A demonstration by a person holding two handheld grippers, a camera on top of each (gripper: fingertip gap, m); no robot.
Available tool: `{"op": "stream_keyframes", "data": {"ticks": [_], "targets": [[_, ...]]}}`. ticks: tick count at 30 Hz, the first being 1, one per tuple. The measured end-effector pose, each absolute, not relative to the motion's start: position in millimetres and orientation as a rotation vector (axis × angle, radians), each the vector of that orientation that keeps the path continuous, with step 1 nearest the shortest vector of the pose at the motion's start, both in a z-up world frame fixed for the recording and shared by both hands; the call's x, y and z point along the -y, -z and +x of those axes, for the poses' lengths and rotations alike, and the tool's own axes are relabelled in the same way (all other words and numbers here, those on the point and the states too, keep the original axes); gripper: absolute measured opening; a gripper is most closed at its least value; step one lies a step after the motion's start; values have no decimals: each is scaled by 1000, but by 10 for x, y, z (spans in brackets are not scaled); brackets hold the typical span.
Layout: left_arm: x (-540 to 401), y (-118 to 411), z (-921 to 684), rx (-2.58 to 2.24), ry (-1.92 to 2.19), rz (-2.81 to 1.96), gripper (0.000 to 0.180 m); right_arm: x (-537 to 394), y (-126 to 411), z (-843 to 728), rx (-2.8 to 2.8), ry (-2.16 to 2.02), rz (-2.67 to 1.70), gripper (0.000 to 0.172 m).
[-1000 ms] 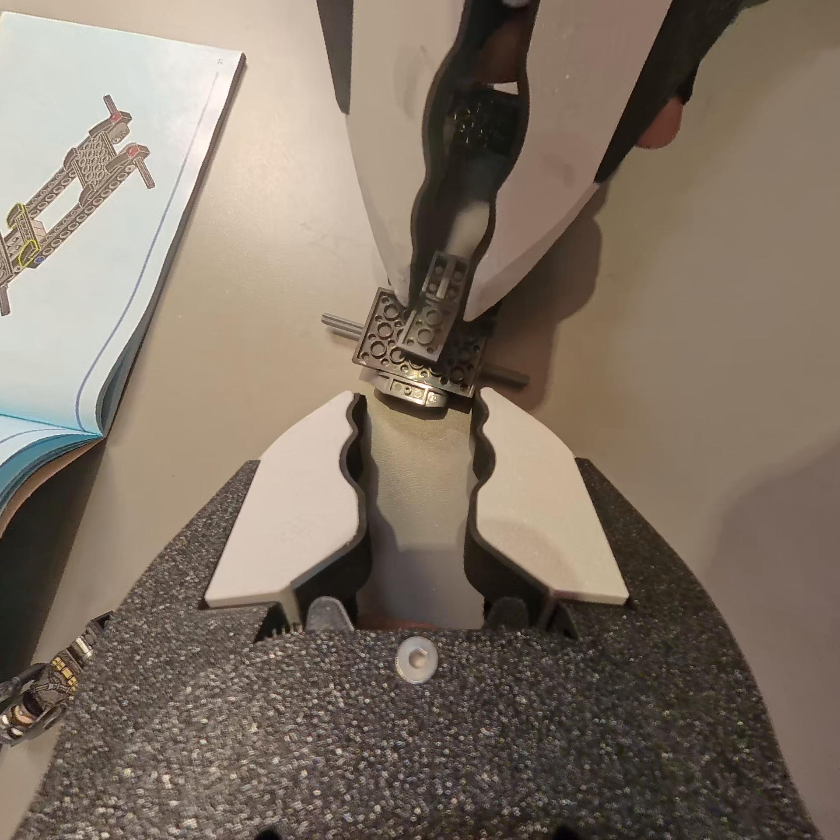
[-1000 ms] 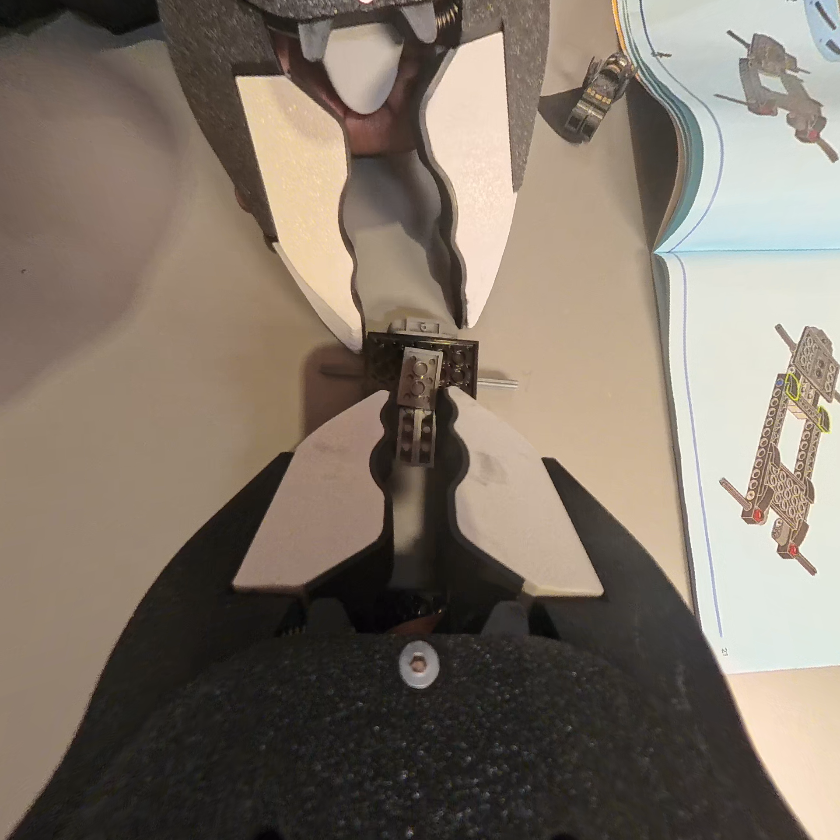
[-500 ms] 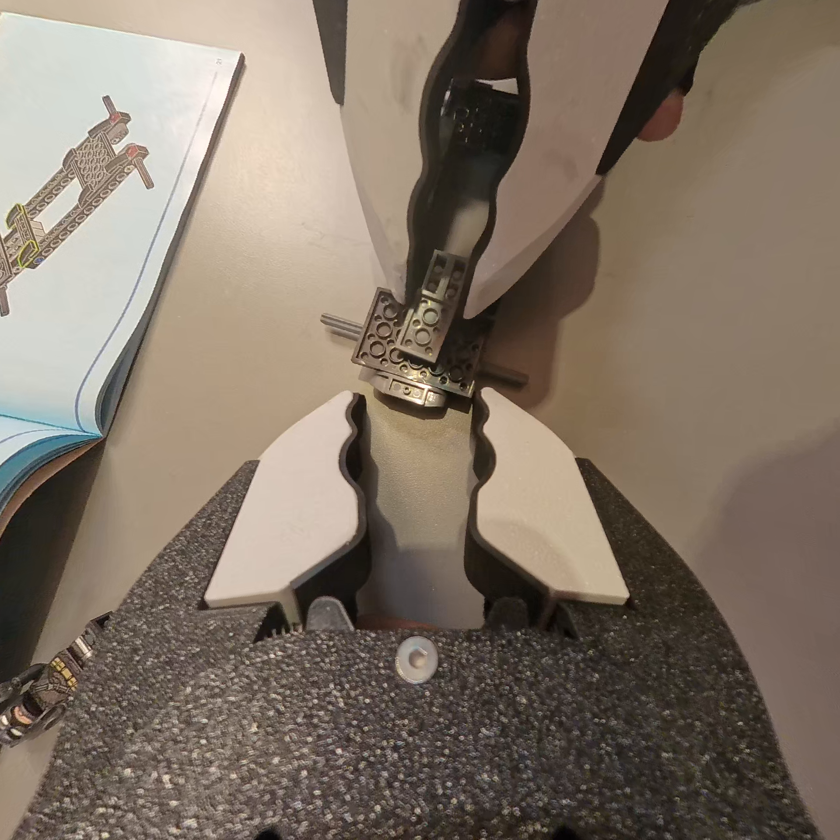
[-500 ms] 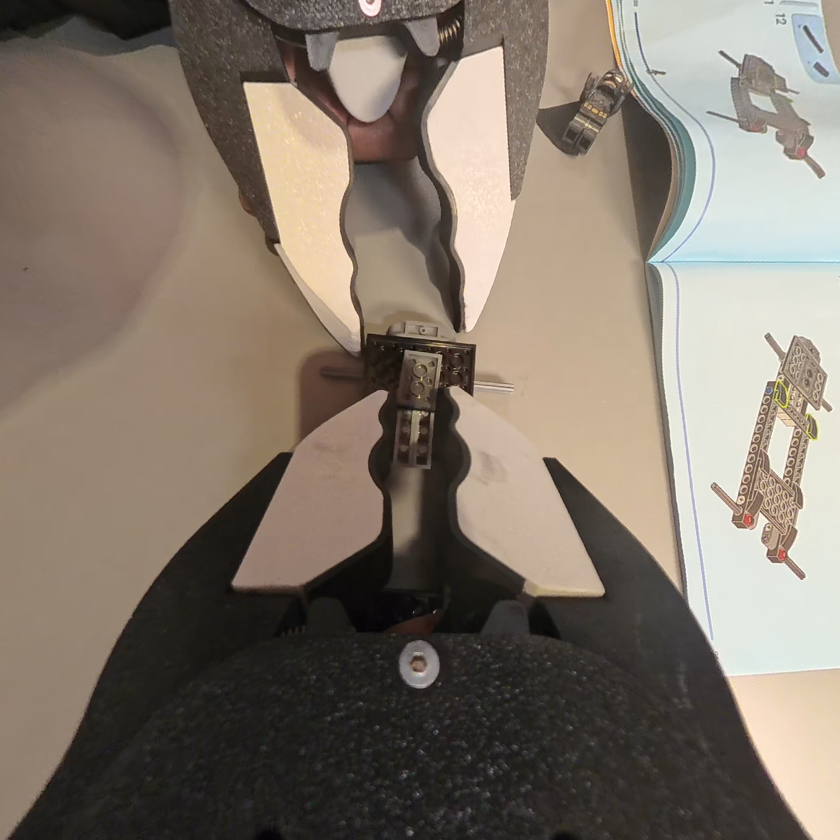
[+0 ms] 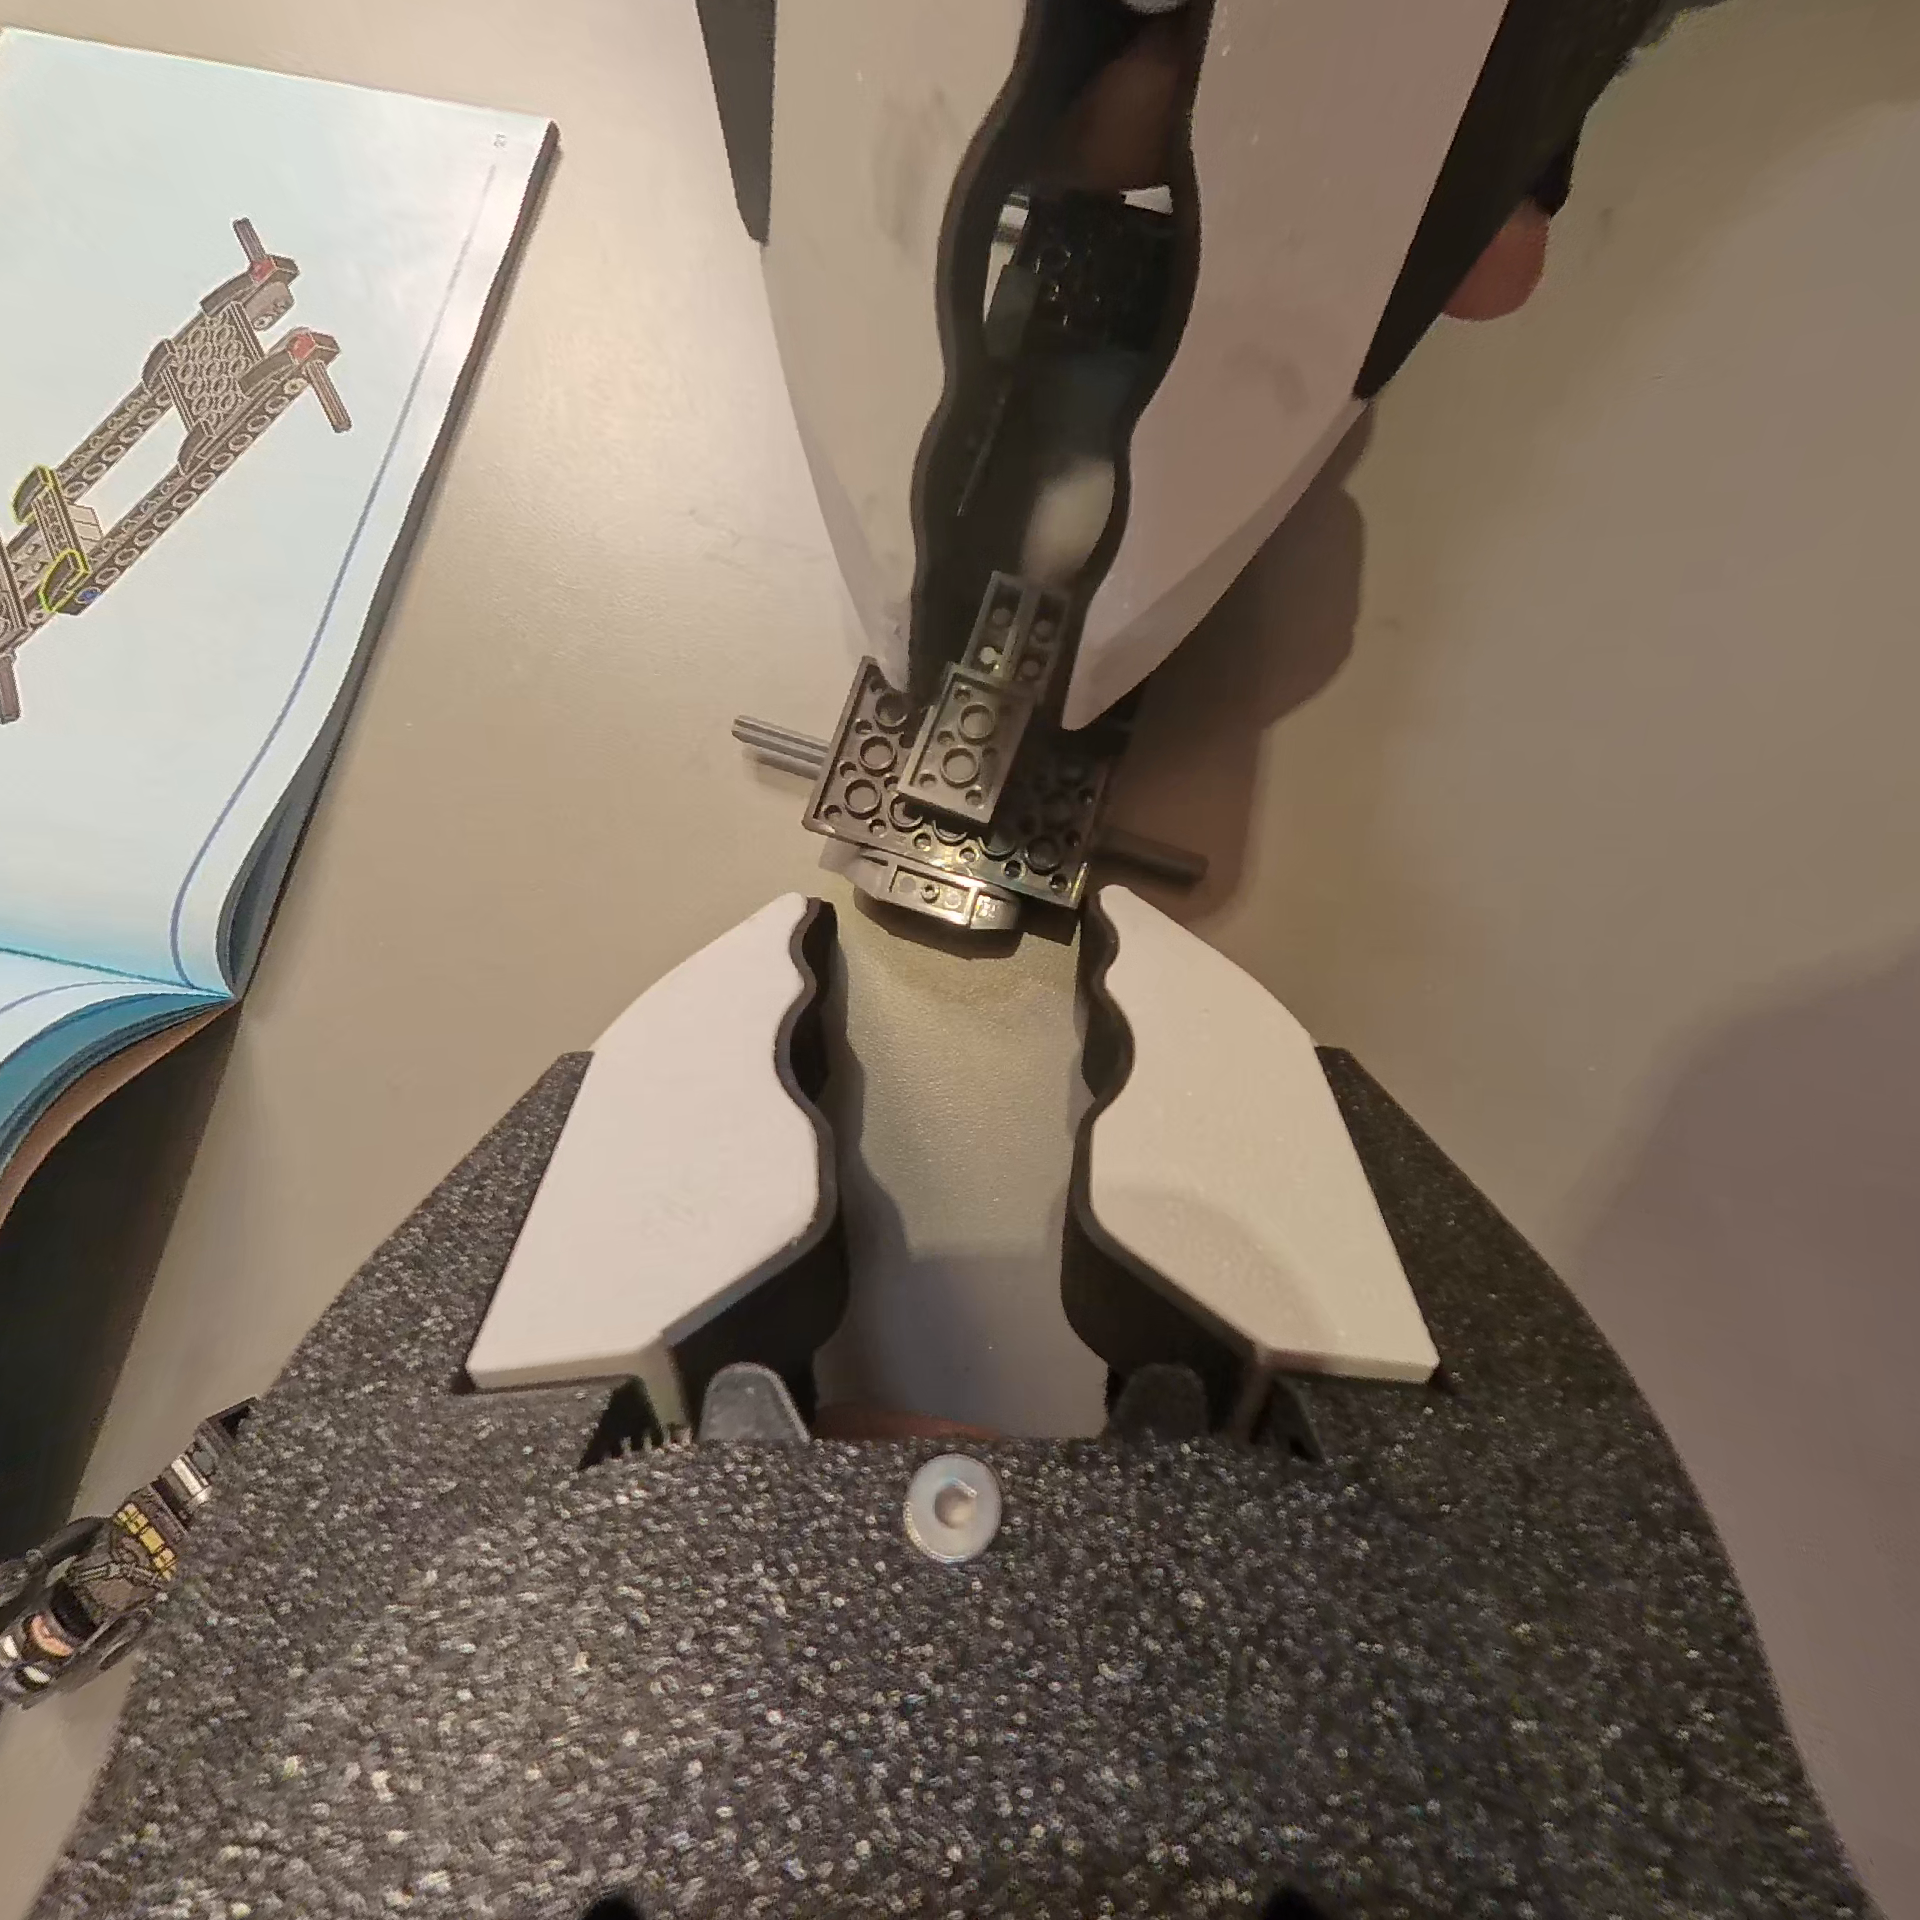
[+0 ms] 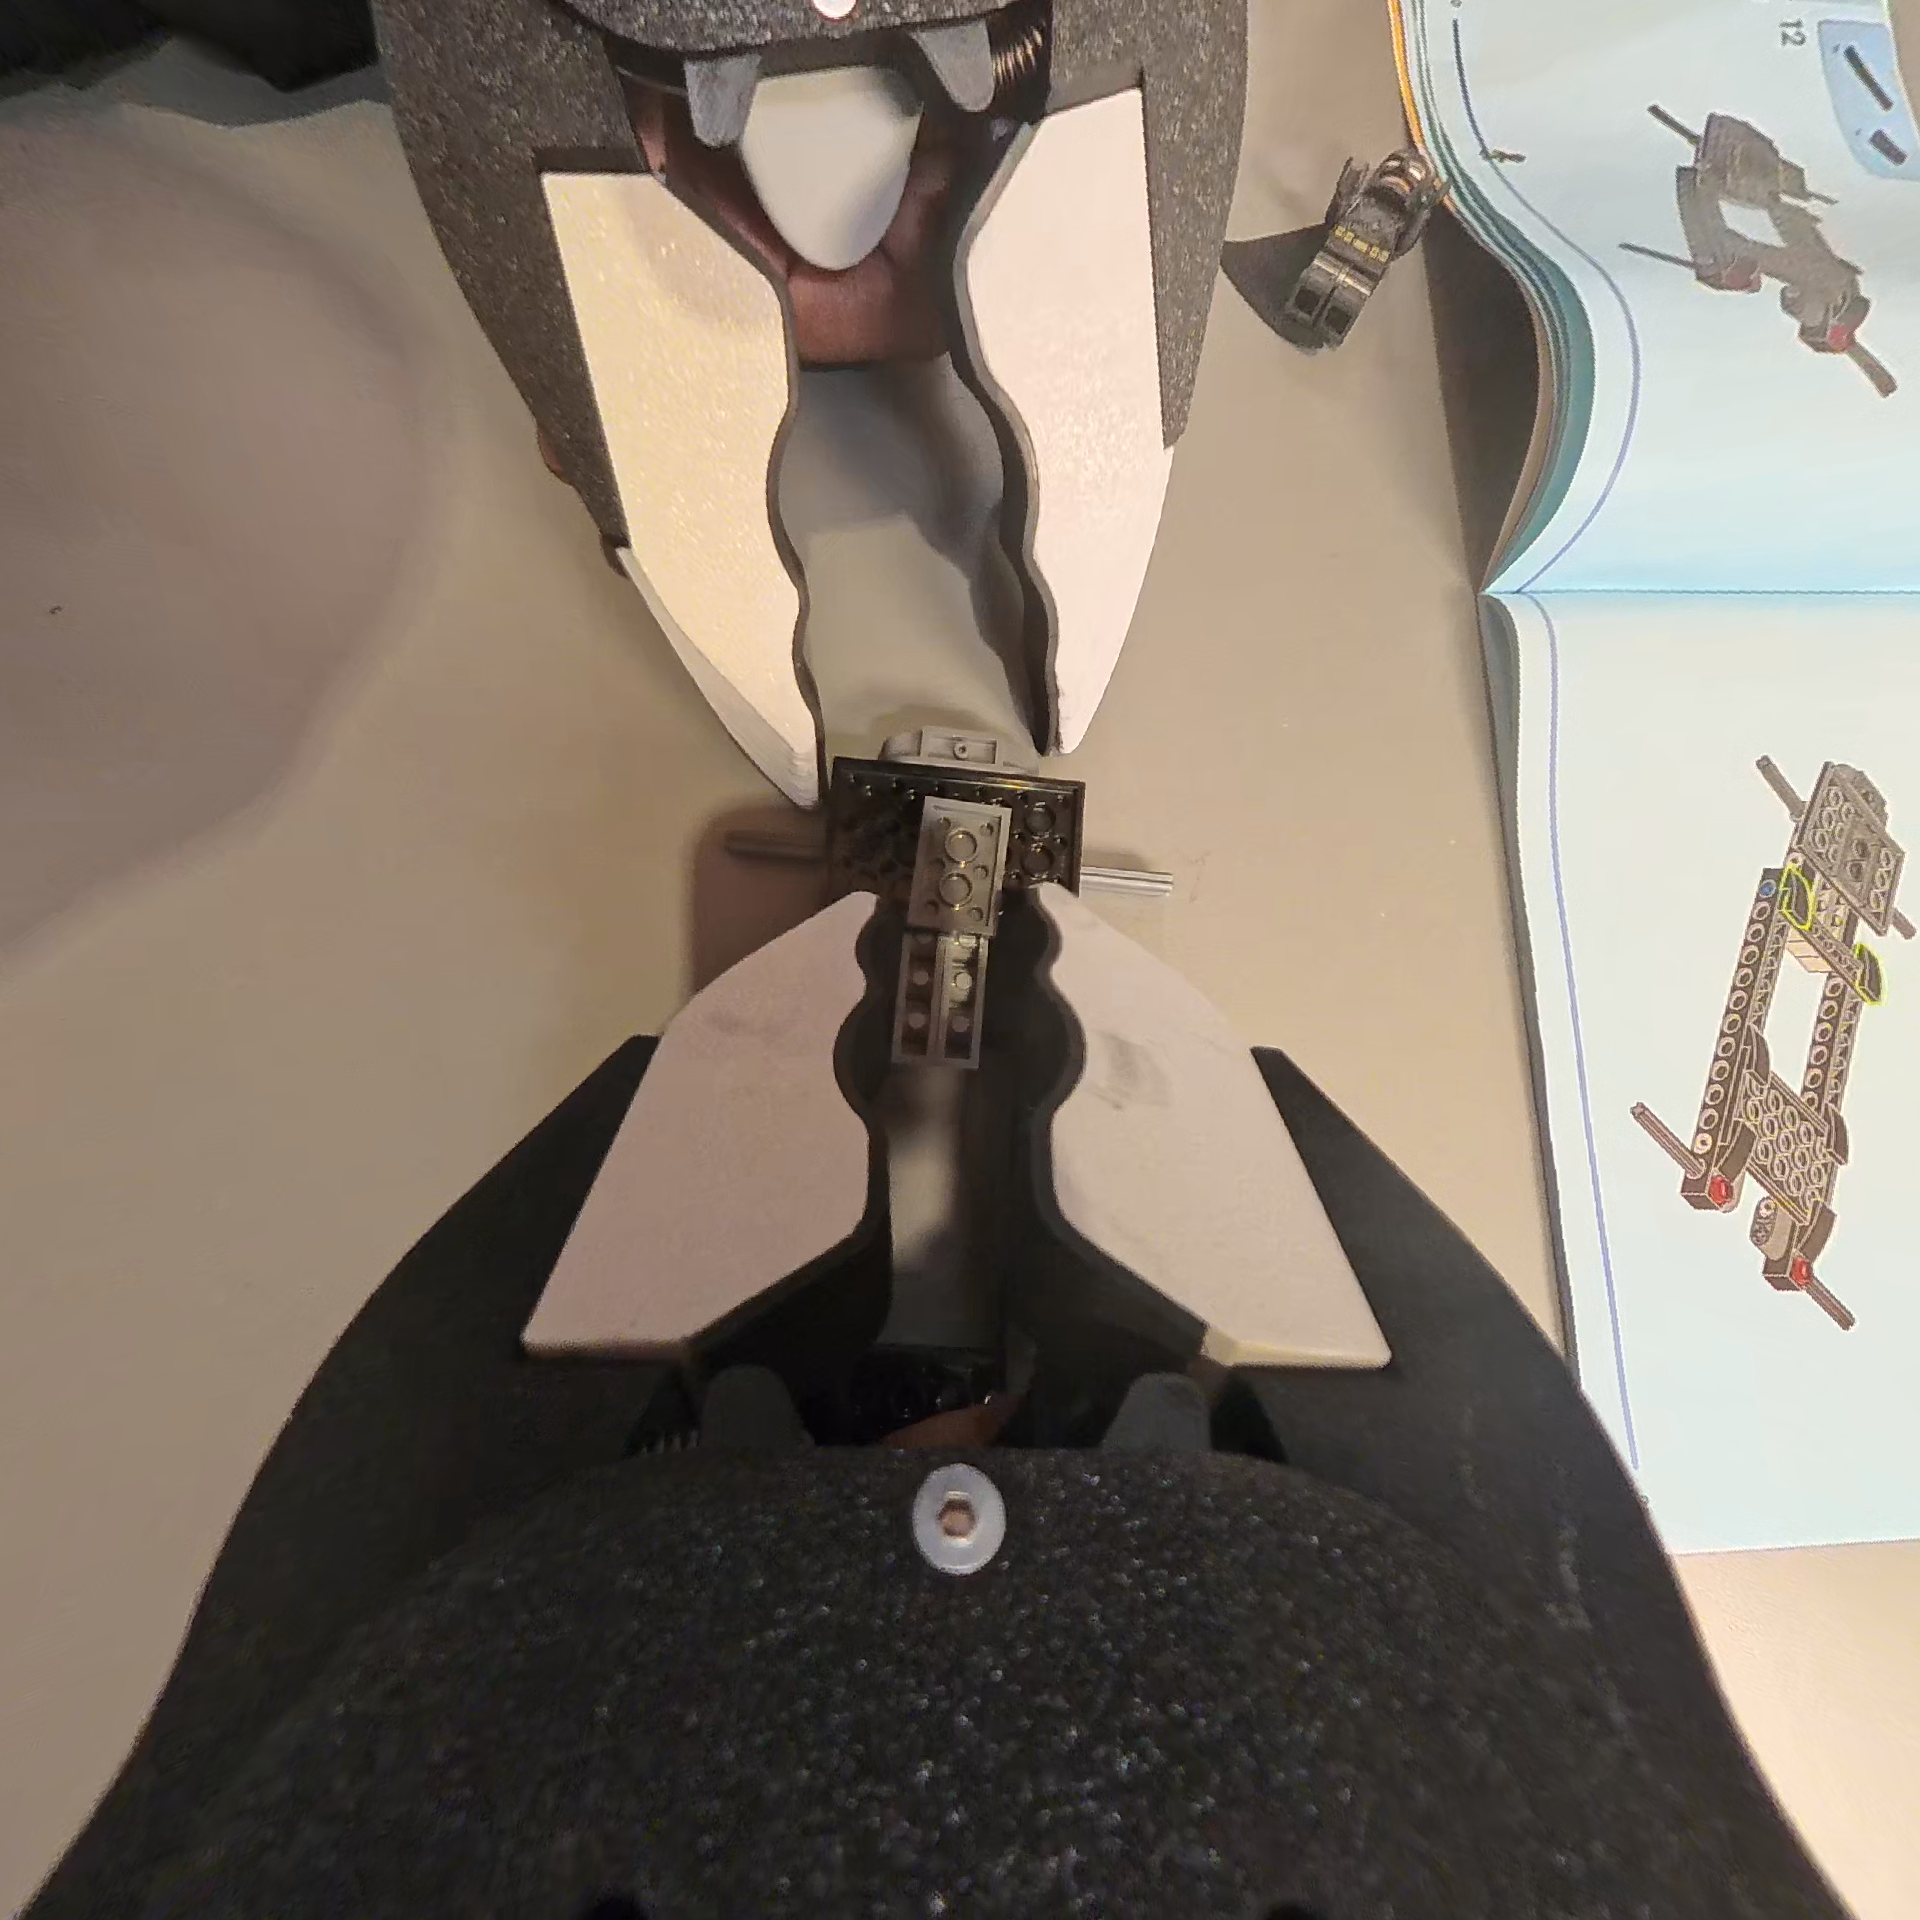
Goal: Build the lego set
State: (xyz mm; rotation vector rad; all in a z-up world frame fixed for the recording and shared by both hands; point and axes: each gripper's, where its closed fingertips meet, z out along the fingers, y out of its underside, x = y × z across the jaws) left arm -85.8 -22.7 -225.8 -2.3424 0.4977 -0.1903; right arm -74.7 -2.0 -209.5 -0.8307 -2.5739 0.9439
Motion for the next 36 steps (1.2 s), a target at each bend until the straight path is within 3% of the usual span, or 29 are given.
{"op": "stream_keyframes", "data": {"ticks": [36], "targets": [[235,2259,-854,-506,190,-2342,47,9,2101,-739,2585,-956,-796,22]]}}
